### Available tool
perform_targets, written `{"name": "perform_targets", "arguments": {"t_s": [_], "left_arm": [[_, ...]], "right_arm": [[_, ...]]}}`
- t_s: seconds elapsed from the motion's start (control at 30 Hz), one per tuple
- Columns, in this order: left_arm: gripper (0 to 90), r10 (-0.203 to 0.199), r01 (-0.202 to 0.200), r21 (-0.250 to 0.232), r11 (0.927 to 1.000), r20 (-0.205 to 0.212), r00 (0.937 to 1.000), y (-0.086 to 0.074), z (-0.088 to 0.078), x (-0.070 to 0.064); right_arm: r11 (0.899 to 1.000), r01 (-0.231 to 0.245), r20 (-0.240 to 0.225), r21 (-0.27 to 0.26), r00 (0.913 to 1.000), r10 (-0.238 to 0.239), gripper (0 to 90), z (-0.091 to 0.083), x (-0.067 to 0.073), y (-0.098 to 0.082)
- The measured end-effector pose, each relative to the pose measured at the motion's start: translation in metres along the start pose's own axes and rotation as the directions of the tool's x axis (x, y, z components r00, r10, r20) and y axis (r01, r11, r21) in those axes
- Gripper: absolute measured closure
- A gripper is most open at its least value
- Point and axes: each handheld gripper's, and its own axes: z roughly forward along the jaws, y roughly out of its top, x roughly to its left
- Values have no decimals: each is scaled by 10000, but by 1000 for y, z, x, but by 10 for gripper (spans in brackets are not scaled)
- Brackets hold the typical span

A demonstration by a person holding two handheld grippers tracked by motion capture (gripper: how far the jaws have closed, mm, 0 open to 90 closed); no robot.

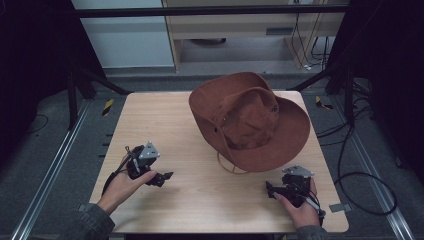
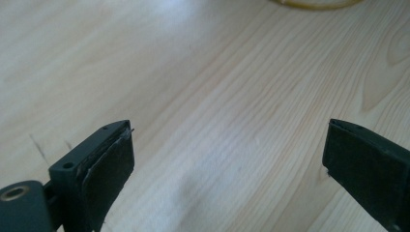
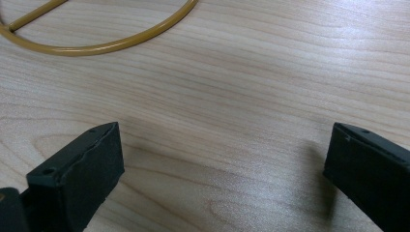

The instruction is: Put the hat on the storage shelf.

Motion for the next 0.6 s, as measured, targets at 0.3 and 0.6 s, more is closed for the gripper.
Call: {"name": "perform_targets", "arguments": {"t_s": [0.3,0.6], "left_arm": [[41,-618,619,250,9978,-54,9981,-33,9,6],[40,-1133,1148,409,9925,-371,9929,-55,14,18]], "right_arm": [[10000,7,0,-7,10000,-7,6,0,0,0],[10000,1,1,-1,10000,-1,5,0,0,0]]}}
